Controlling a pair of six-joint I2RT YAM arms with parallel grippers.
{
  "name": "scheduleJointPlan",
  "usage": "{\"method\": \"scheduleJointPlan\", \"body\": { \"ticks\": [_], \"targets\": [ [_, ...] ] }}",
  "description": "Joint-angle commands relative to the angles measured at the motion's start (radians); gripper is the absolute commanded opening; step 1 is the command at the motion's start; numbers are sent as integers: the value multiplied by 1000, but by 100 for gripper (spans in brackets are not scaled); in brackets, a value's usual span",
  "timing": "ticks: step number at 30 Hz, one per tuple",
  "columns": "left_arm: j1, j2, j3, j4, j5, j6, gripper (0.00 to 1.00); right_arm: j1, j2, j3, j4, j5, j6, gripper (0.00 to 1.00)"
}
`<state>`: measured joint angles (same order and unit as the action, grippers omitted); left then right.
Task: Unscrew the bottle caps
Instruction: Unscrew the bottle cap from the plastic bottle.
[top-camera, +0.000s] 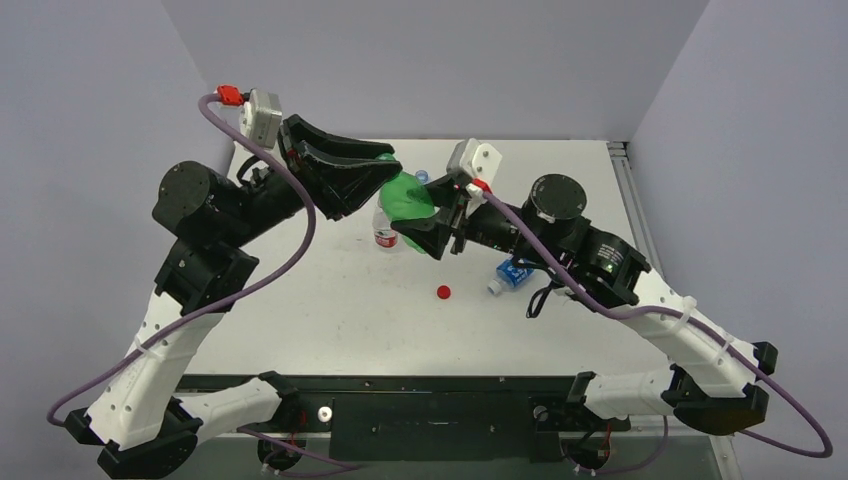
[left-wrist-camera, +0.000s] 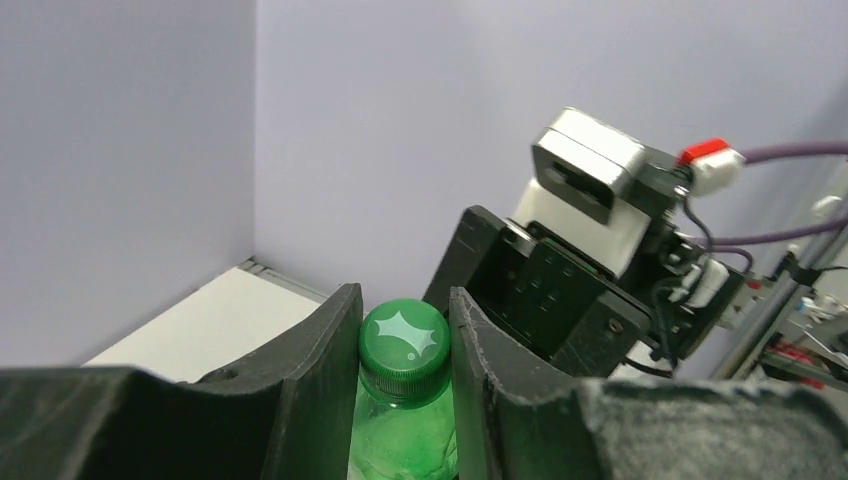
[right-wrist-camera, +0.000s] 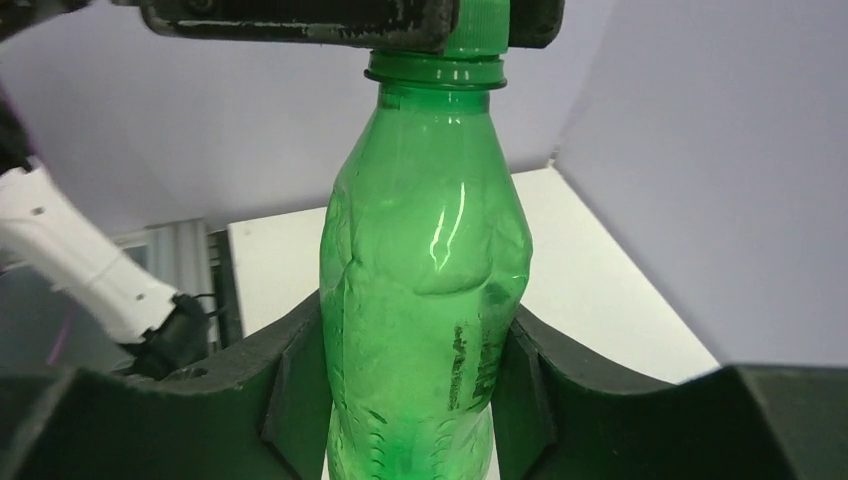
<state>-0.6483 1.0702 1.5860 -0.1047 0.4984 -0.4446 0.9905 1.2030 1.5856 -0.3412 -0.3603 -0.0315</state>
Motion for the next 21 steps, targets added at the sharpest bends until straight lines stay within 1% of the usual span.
{"method": "scheduleJointPlan", "body": {
  "ticks": [1,2,3,4,5,6,7,8,9,11,14,17,18,19,20,21],
  "targets": [
    [-15,9,49,-52,-184,105,0,85,60,20,-27,519,-107,0],
    [-18,12,52,-66,-217,125,0,100,69,17,-17,572,-125,0],
    [-18,15,55,-73,-275,136,0,139,76,12,7,700,-140,0],
    [-21,17,58,-86,-305,157,0,159,95,12,20,767,-173,0],
    [-22,22,60,-91,-366,167,0,202,109,14,47,911,-193,0],
    [-27,23,62,-98,-398,187,0,250,142,22,64,982,-234,0],
    [-29,27,66,-100,-460,196,0,268,163,26,110,1136,-254,0],
    [-33,30,69,-106,-496,212,0,301,201,37,132,1198,-287,0],
    [-34,35,75,-109,-561,218,0,312,217,40,183,1303,-297,0],
    [-37,46,88,-117,-645,235,0,335,254,44,249,1402,-312,0],
    [-35,58,101,-133,-728,253,0,350,306,67,309,1487,-311,0],
    [-36,59,100,-120,-747,249,0,354,314,72,319,1467,-274,0],
    [-35,59,98,-112,-742,243,0,355,300,62,310,1413,-245,0],
    [-28,57,95,-97,-725,218,14,352,285,50,305,1375,-204,0],
    [-26,54,94,-90,-684,210,27,338,239,6,305,1272,-176,0],
    [-22,46,90,-73,-669,178,67,324,210,-22,308,1204,-116,0]
  ]
}}
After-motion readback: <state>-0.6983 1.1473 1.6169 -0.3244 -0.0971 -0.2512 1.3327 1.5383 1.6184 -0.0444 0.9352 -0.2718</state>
